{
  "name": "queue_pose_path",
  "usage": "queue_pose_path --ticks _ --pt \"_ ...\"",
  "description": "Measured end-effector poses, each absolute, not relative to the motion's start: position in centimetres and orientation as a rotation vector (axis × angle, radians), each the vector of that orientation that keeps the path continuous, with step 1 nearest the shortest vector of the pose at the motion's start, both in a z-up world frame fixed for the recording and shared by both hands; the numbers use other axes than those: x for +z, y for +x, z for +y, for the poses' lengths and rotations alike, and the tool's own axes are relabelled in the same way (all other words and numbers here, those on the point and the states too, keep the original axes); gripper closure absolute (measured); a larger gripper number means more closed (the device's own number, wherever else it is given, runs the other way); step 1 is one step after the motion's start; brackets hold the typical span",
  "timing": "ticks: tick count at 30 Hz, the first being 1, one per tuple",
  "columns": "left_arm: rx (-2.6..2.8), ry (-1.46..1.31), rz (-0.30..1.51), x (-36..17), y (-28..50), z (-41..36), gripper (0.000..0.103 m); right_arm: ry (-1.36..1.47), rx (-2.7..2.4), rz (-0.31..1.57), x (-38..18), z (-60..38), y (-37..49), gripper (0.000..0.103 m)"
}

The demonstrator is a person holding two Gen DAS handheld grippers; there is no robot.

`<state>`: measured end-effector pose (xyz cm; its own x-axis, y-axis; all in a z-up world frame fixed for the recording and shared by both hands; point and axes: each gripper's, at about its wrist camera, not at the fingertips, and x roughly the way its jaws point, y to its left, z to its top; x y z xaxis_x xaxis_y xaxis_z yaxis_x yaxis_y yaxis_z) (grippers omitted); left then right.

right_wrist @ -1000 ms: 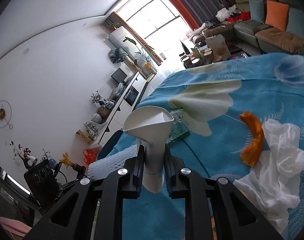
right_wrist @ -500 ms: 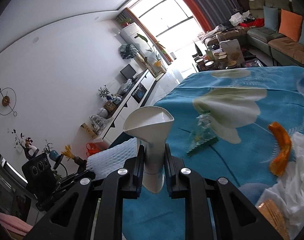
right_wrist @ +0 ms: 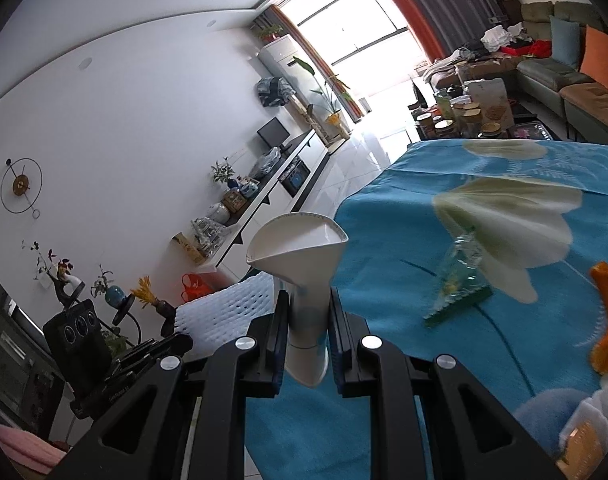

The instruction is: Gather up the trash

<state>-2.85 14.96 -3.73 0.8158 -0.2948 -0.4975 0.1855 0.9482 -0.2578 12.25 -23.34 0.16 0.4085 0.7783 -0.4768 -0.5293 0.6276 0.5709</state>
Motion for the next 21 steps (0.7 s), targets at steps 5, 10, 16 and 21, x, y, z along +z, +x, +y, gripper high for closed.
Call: queue_pose_path --ticks 5,10,16,21 --pt "-0.224 -0.205 0.56 -3.5 -3.2 15.9 0.095 0.342 0.874 0.801 0.2 -21.6 12.5 0.086" --pt "-0.196 -0.21 0.56 -3.4 -3.5 17.0 0.095 0.333 0.897 0.81 0.3 -20.0 12.5 0.086" --pt "-0.164 -0.219 0.558 -3.3 -3.7 18.3 0.095 0.314 0.922 0.819 0.3 -18.3 12.8 0.086" --pt "-0.136 -0.224 0.558 -3.3 -3.9 18.7 0.095 0.303 0.943 0.828 0.3 -16.9 13.4 0.086"
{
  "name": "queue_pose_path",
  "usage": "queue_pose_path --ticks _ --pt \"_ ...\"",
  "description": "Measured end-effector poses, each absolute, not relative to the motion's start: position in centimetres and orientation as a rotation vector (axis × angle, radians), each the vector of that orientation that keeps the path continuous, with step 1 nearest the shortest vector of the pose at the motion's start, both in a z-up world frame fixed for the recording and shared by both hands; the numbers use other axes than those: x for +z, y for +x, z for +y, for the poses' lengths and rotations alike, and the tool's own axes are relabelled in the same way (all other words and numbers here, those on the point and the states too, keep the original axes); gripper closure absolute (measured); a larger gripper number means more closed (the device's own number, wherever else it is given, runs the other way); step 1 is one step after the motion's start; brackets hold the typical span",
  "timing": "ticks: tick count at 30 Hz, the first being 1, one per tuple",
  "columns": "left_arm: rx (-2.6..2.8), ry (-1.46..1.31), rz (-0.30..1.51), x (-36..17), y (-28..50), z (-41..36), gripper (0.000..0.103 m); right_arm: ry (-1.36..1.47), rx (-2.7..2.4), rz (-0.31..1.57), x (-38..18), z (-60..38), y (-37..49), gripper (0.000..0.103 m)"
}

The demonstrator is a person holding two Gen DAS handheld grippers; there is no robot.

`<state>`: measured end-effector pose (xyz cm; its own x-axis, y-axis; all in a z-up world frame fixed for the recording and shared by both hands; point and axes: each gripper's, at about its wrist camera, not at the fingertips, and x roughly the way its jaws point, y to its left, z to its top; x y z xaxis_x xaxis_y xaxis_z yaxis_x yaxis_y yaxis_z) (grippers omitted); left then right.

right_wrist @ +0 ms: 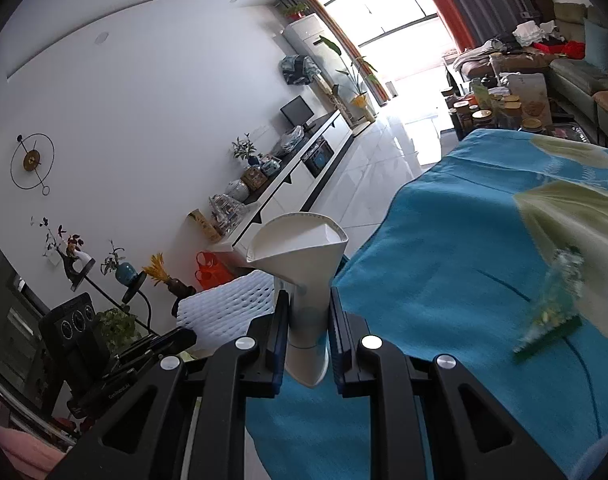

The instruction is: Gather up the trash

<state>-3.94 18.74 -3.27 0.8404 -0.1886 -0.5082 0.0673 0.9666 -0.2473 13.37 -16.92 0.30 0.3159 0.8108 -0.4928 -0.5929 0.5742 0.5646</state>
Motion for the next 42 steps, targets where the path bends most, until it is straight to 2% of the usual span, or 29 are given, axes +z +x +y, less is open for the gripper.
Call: queue_pose_path --ticks 42 --pt "0.06 -0.307 0.682 -7.7 0.1 22.5 0.095 0.166 0.973 0.933 -2.3 -5.2 17.1 0.086"
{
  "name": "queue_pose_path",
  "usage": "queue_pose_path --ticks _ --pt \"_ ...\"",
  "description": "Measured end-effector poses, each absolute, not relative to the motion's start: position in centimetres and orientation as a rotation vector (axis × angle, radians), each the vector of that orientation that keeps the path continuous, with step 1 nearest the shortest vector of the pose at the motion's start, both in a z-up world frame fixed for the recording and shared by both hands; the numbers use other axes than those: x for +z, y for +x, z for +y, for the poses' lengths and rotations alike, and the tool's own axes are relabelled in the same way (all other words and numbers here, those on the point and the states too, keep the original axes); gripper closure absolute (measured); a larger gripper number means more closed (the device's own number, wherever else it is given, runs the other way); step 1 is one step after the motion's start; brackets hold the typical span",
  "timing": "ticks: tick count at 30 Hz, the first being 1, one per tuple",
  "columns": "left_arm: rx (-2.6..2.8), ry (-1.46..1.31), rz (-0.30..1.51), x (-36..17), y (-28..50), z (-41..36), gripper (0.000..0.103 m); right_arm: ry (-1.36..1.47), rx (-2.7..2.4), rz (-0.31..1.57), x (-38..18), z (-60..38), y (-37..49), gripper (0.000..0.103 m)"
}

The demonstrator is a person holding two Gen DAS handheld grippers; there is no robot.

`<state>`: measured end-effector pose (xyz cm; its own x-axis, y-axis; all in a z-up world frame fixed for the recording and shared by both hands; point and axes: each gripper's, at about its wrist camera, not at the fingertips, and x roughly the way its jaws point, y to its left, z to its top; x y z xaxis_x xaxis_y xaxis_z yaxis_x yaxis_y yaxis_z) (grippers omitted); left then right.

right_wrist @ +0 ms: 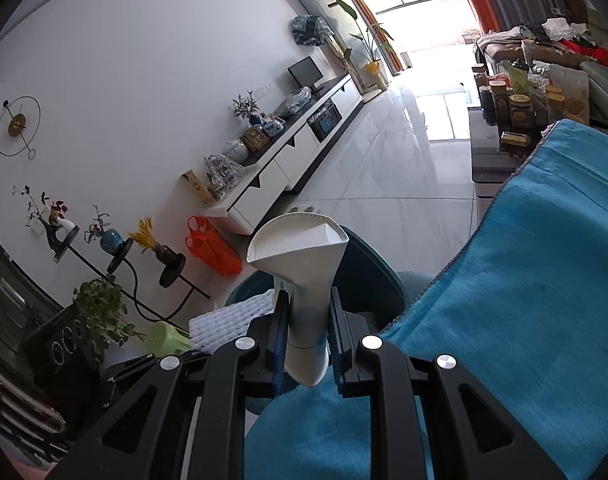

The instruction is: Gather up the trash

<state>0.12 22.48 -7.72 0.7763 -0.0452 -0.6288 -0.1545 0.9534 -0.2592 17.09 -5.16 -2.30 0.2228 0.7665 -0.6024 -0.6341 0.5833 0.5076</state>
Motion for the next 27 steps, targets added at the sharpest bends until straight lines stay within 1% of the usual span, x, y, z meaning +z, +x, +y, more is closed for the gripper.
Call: queue_pose_path --ticks 15,20,22,27 --pt "0.101 -0.316 0.738 -9.4 3.0 22.9 0.095 0.087 0.922 1.017 -3.9 -1.0 17.7 0.084" --pt "0.098 -0.347 0.762 -10.6 4.0 23.3 0.093 0.084 0.908 1.048 -4.4 -0.5 18.0 0.082" --pt "0.097 -0.366 0.771 -11.2 4.6 23.6 0.09 0.089 0.908 1.047 -4.4 -0.7 18.0 0.082" --pt "0.108 -0.375 0.775 -11.9 5.2 23.6 0.088 0.102 0.918 1.038 -4.1 -1.3 17.6 0.08"
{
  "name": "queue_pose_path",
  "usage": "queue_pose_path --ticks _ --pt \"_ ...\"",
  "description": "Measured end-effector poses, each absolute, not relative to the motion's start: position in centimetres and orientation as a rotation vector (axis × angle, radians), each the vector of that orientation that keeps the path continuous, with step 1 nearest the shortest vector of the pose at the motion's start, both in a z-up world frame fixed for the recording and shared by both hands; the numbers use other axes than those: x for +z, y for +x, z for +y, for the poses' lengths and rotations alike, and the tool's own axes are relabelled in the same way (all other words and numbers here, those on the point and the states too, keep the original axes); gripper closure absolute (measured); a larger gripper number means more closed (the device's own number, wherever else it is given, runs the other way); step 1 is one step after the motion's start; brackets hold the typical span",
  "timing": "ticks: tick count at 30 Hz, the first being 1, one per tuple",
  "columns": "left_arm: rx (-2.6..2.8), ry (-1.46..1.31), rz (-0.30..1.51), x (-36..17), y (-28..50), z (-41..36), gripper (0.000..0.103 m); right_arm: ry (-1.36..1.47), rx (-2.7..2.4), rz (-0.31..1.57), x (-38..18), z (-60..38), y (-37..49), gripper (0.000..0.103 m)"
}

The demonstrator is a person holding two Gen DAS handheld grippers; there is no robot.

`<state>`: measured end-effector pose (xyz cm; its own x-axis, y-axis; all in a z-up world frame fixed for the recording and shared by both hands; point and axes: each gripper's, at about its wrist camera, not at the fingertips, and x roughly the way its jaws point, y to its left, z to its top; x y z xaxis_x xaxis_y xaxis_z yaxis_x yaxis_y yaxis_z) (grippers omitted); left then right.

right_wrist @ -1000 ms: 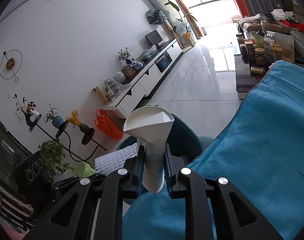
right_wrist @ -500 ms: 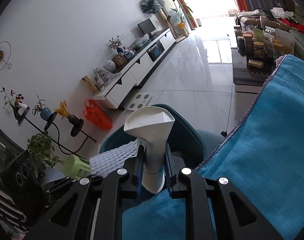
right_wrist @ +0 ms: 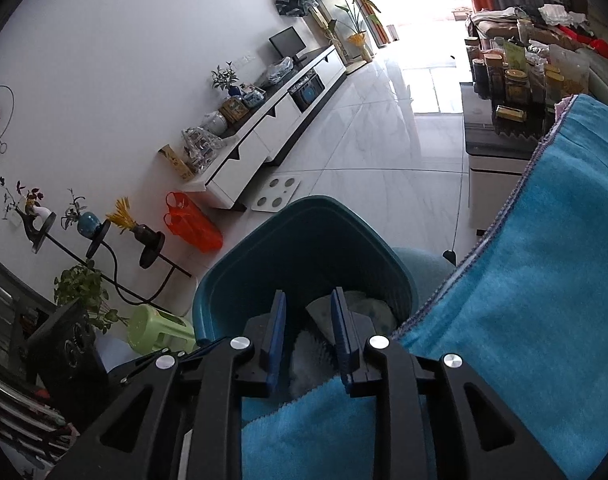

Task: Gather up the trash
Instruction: 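Open the left tool over the teal bin while the right tool releases the cup into it, then move both open tools back over the table trash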

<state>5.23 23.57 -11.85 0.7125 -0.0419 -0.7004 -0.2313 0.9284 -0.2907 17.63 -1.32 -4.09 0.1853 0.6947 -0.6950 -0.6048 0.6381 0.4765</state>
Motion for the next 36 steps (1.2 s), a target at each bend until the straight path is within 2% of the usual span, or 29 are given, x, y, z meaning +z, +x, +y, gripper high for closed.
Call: queue_pose_path --ticks 3,13,21,36 --pt "0.104 -0.37 0.755 -11.4 5.0 23.2 0.082 0.111 0.926 1.031 -3.9 -2.2 17.4 0.079" --pt "0.014 -0.269 0.637 -7.0 2.7 19.4 0.063 0.103 0.96 0.921 -0.8 -7.5 14.2 0.066" --pt "-0.19 -0.19 0.615 -5.0 3.2 12.4 0.061 0.115 0.857 0.839 0.7 -16.2 11.0 0.061" --pt "-0.656 -0.066 0.675 -5.8 3.1 -4.6 0.057 0.267 0.483 0.739 1.2 -34.4 7.3 0.059"
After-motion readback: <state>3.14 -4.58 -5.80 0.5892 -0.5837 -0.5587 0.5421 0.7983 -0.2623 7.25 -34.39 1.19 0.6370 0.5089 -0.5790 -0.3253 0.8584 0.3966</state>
